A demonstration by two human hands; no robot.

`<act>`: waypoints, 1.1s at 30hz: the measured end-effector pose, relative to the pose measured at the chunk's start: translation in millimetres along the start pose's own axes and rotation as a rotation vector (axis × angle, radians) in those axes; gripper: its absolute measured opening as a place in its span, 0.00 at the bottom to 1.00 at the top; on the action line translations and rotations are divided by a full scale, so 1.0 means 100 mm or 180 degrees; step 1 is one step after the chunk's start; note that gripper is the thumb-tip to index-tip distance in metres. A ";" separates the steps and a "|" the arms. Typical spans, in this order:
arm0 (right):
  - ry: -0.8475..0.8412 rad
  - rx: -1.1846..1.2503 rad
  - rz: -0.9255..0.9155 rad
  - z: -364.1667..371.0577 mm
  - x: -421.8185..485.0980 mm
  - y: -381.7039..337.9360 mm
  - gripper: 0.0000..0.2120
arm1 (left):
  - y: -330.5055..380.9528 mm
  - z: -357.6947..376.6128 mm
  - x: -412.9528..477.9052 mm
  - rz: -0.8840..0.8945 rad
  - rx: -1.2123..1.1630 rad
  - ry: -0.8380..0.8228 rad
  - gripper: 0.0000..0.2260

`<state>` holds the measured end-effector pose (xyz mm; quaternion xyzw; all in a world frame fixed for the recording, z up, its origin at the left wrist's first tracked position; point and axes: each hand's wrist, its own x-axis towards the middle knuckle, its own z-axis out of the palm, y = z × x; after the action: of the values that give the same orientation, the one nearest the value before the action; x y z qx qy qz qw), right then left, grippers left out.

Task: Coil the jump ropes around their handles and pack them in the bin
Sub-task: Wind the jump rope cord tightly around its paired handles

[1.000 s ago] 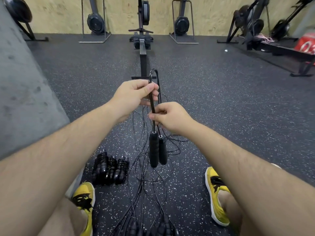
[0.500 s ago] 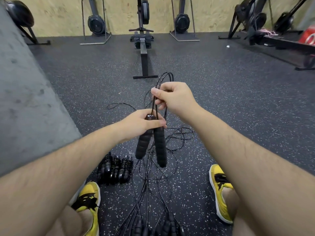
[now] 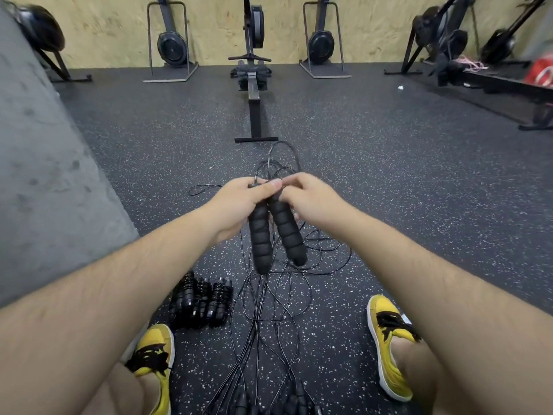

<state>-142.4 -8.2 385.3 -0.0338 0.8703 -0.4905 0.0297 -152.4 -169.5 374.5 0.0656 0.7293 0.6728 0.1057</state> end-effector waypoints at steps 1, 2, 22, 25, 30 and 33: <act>-0.0135 -0.0026 -0.0040 0.08 -0.07 0.01 0.19 | 0.04 0.00 0.01 0.0026 -0.0092 0.0100 0.07; -0.0200 -0.0091 -0.0135 0.18 -0.15 0.02 0.26 | 0.07 0.00 0.02 0.0044 -0.0168 0.0192 0.07; 0.0154 -0.2706 -0.1259 0.08 -0.12 -0.05 0.25 | 0.39 -0.45 -0.29 0.1363 0.4780 0.0318 0.43; 0.0029 -0.2639 -0.1518 0.15 -0.09 -0.13 0.22 | 0.27 -0.44 -0.12 0.1894 0.5044 -0.0053 0.33; 0.0696 -0.2641 -0.1385 0.20 -0.03 -0.25 0.20 | 0.31 -0.50 -0.02 0.1764 0.4607 0.0180 0.12; 0.0897 -0.2334 -0.1248 0.24 0.02 -0.31 0.18 | 0.32 -0.56 -0.03 0.1778 0.4752 0.0568 0.14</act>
<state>-141.5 -45.0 399.4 -0.1394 0.9595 -0.1453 -0.1970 -164.9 -221.5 410.4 0.2450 0.9492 0.0117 -0.1971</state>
